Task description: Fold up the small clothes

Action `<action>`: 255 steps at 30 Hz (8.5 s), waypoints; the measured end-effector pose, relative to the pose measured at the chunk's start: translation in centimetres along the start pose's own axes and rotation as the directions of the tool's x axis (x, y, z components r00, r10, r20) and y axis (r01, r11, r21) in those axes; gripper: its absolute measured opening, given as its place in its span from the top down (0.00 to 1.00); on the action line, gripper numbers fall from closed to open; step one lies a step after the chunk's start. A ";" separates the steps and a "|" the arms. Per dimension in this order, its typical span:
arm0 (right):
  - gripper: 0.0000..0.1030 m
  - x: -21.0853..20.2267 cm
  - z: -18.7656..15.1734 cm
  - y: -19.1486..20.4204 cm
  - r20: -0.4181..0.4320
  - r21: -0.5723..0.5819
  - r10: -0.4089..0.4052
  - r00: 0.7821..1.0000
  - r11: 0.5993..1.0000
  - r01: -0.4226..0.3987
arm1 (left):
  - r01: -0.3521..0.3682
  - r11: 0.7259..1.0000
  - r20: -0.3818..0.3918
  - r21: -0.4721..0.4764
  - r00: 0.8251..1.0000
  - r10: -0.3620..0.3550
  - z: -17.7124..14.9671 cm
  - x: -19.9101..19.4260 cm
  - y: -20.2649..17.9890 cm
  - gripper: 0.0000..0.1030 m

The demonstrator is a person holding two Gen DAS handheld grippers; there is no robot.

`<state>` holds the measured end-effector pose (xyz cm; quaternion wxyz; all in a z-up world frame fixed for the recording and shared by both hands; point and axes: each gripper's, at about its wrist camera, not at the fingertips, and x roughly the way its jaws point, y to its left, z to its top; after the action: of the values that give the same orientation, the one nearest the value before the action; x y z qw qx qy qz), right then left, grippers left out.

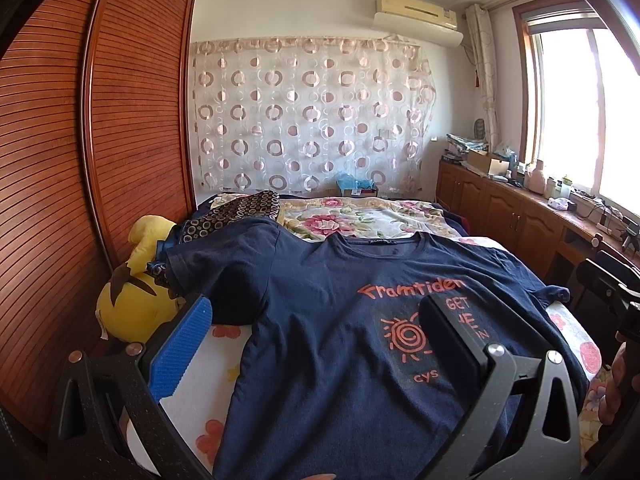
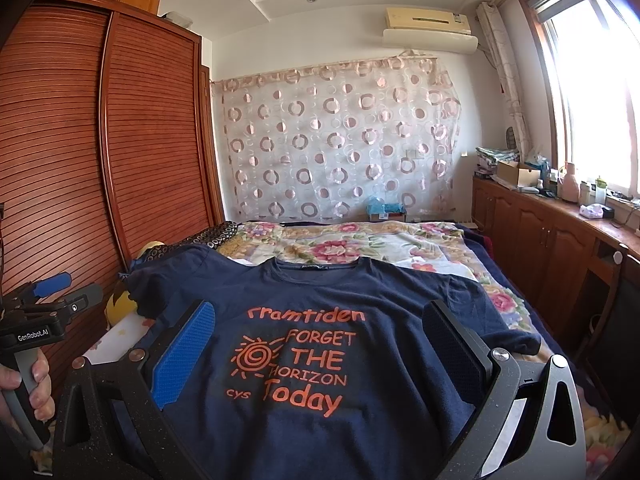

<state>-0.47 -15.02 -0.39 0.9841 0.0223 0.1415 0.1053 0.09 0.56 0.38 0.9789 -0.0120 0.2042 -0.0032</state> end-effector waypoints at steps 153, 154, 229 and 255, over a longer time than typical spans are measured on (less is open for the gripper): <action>0.42 14.2 1.8 -6.3 -0.345 0.012 0.344 0.873 0.932 -0.363 | 0.321 0.940 -0.339 0.117 0.902 -0.266 8.4 15.3 3.2 0.61; 0.45 14.7 1.9 -6.3 -0.356 0.007 0.341 0.870 0.932 -0.363 | 0.310 0.943 -0.342 0.118 0.904 -0.255 7.8 15.2 3.7 0.61; 0.97 15.0 0.3 0.4 -0.540 -0.272 0.366 0.758 0.776 -0.569 | 0.168 0.985 -0.306 -0.049 0.936 -0.175 -4.2 10.7 10.7 0.56; 0.74 11.7 1.4 -15.5 -0.407 0.008 0.214 0.888 0.973 -0.231 | 0.246 0.958 -0.441 0.144 0.883 -0.160 -2.7 19.9 -1.1 0.56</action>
<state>13.97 -27.70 -3.38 0.9149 -0.0039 0.3368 0.2225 17.31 -0.78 -10.00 0.9012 0.0640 0.4087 -0.1290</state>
